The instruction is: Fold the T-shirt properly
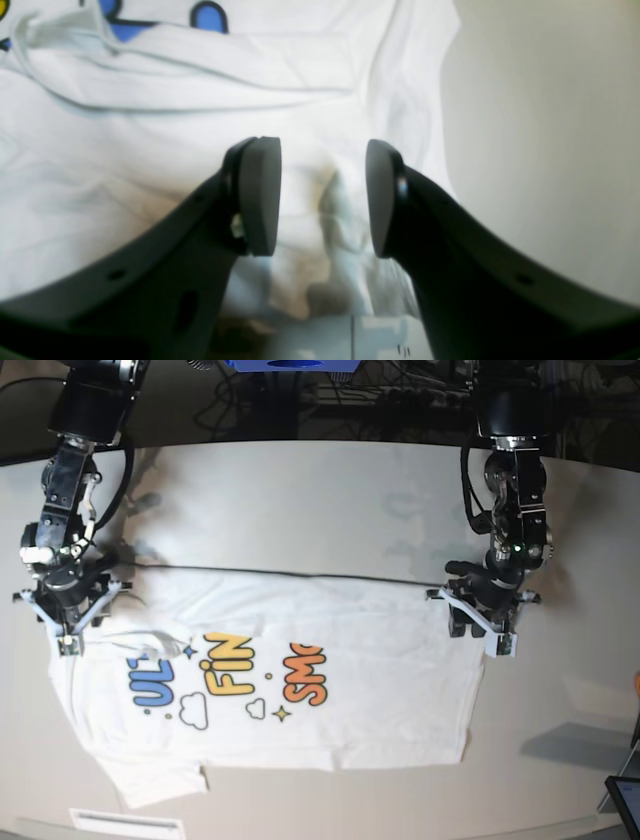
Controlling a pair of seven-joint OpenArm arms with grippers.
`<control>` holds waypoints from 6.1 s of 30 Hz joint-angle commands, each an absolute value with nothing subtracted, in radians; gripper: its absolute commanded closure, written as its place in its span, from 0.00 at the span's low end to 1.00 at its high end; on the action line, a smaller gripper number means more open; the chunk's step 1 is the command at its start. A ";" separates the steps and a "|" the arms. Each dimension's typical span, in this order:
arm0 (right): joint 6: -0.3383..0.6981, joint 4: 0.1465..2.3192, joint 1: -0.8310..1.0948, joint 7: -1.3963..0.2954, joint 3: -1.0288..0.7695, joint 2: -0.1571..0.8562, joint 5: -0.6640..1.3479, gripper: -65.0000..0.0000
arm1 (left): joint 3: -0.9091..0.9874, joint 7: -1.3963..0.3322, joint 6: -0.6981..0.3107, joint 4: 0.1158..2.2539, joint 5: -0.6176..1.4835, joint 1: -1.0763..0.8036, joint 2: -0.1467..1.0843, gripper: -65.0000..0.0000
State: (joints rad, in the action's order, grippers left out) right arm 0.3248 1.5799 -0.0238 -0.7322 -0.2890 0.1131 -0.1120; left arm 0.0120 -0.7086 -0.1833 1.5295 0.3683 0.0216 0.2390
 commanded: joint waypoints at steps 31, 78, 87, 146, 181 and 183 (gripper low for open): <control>0.332 1.527 0.085 -0.748 -0.325 0.120 -0.111 0.60 | -0.070 -0.676 -0.179 1.564 0.372 -0.170 0.343 0.68; 0.332 1.794 0.464 -0.739 -0.440 0.028 -0.111 0.60 | -0.070 -0.751 -0.177 1.903 0.134 -0.572 0.282 0.68; 0.332 1.796 0.464 -0.739 -0.440 0.028 -0.113 0.60 | -0.068 -0.751 -0.177 1.949 0.133 -0.622 0.282 0.68; 0.698 0.952 -0.576 -0.766 -0.440 0.386 -0.108 0.47 | 0.263 -1.006 -0.331 1.906 0.147 -0.081 0.351 0.68; 0.645 0.392 -0.727 -0.503 -0.329 0.498 0.142 0.47 | 0.269 -1.006 -0.331 1.882 0.143 -0.119 0.357 0.68; 0.644 0.392 -0.723 -0.489 -0.329 0.498 0.142 0.47 | 0.269 -1.006 -0.331 1.882 0.145 -0.122 0.357 0.68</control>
